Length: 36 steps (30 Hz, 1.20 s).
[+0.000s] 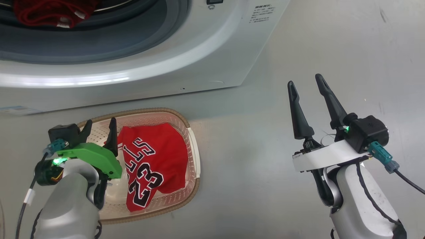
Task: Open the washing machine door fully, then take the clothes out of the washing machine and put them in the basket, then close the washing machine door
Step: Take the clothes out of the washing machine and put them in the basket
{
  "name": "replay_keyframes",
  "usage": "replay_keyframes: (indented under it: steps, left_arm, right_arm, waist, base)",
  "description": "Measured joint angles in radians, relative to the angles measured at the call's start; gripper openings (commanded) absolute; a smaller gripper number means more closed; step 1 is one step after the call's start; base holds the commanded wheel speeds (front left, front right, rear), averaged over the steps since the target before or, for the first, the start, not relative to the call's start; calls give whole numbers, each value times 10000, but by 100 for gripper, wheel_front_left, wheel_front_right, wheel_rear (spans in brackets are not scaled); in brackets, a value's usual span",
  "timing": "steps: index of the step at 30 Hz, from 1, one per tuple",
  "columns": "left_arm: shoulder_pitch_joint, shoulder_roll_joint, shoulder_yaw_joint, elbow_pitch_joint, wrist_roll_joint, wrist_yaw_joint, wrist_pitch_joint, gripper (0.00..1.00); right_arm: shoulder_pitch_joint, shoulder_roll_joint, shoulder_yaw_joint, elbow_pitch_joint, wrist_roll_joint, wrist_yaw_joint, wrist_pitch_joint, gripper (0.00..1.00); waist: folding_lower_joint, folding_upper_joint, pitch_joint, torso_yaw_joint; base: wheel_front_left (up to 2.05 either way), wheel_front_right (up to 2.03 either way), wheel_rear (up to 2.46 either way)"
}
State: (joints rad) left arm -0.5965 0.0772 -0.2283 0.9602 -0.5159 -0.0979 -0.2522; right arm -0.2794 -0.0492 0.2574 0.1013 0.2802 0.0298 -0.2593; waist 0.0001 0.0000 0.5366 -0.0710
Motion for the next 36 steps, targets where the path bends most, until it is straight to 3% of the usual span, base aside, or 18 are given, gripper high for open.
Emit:
replay_keyframes:
  steps: [21,36]
  left_arm:
    - [1717,-2,788,-4309,1214,238,2,100]
    - [3544,-27,936,-6169,1843,644,2,100]
  right_arm:
    - [1342,4,-284,527,-12,153,0,100]
    - [1960,12,-445,426,-104,203,0,100]
  waist:
    - [0,0,-2190,580]
    - [-1,0,-3267,803]
  base:
    - [0,0,0]
    - [0,0,0]
